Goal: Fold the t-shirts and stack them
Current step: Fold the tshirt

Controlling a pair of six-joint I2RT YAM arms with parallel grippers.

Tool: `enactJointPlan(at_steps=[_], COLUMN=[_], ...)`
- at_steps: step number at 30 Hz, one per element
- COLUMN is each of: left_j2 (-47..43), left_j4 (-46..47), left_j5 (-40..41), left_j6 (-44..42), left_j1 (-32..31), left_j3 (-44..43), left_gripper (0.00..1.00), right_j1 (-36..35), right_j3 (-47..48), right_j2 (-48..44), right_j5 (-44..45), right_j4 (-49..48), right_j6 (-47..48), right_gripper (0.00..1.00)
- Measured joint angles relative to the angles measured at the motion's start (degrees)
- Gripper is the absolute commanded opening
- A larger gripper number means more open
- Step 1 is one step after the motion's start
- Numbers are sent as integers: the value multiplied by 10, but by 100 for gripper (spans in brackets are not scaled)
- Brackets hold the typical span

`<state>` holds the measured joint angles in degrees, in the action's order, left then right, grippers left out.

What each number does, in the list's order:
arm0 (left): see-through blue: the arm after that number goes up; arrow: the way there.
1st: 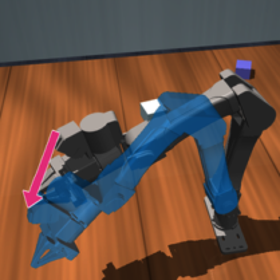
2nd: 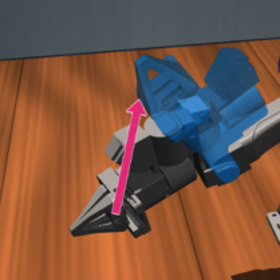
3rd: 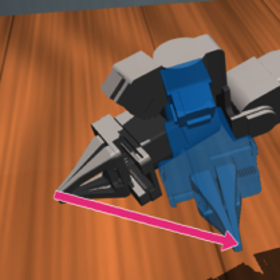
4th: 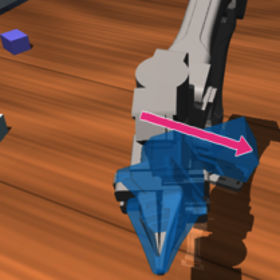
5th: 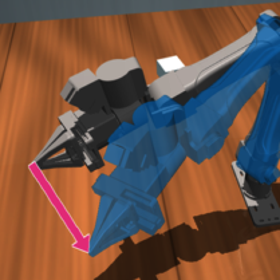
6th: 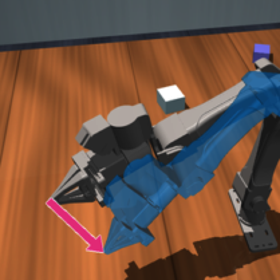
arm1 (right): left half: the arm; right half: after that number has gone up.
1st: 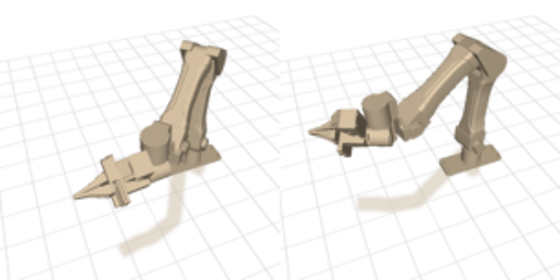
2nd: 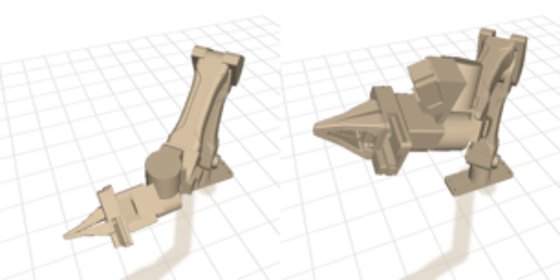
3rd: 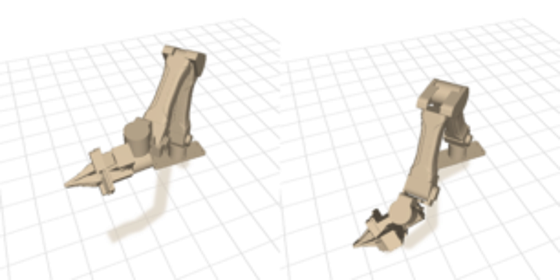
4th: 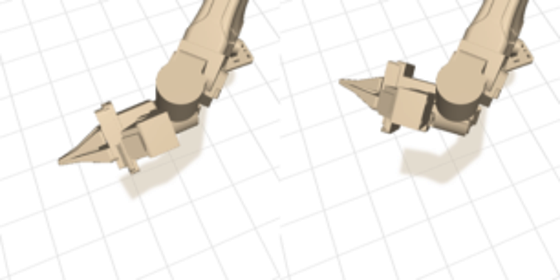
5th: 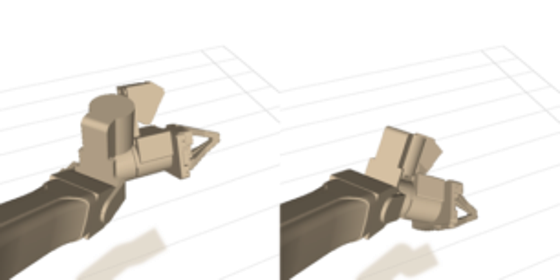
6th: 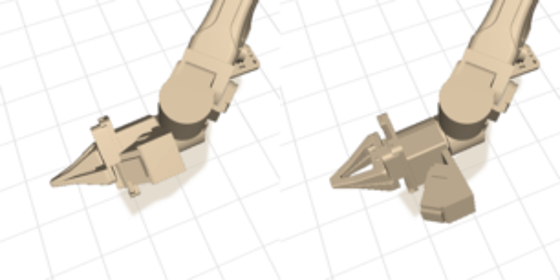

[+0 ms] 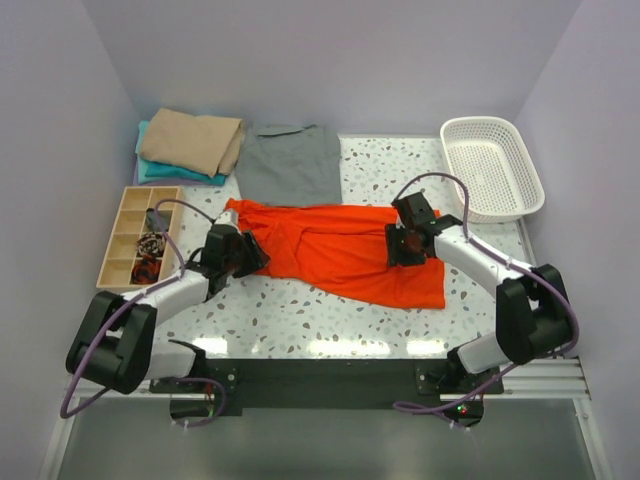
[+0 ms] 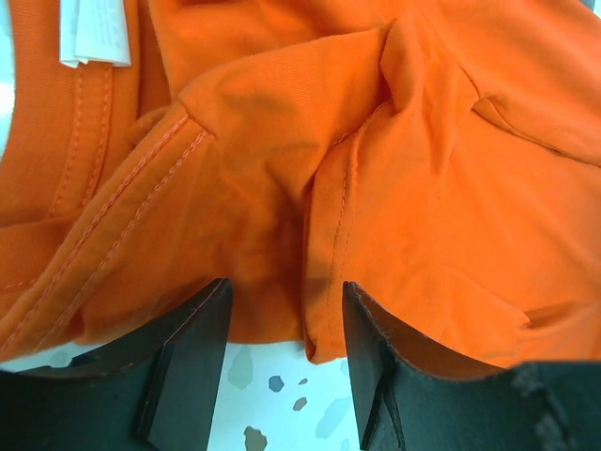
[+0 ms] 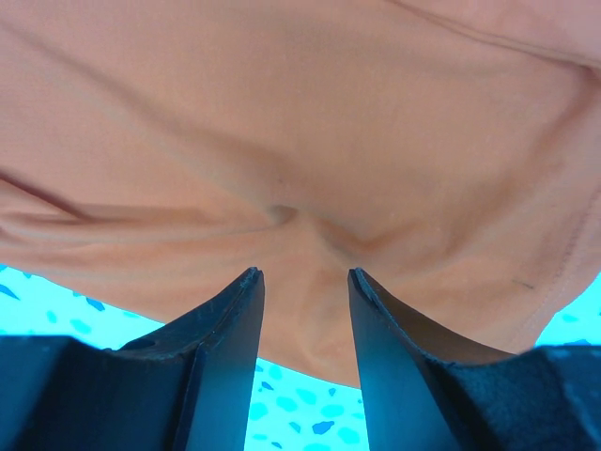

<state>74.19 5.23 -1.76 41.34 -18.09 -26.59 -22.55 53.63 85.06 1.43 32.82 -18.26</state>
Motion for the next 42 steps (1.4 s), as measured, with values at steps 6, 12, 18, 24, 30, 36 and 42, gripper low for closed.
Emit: enactJointPlan(at_steps=[6, 12, 18, 24, 30, 36, 42], left_j2=[31, 63, 75, 50, 40, 74, 80], left_j4=[37, 75, 84, 75, 76, 87, 87], left_j5=[-15, -30, -45, -44, -44, -57, -65], left_j6=[0, 5, 11, 10, 10, 10, 9], left_j1=[0, 0, -1, -3, -4, -5, -5], left_j3=[0, -2, -12, -35, -40, -40, -43], left_gripper=[52, 38, 35, 33, 2, 0, 0], right_j1=[1, 1, 1, 1, 1, 1, 25], right_j3=[0, 0, -1, -6, -6, -6, -16], right_j2=[-15, -15, -15, -15, -15, -16, -62], right_j5=[9, 11, 23, 34, 36, 50, 84], right_j4=[2, 3, 4, 7, 7, 18, 54], right_j6=[0, 0, -1, -1, -1, -3, -18], right_gripper=[46, 46, 47, 47, 47, 50, 65])
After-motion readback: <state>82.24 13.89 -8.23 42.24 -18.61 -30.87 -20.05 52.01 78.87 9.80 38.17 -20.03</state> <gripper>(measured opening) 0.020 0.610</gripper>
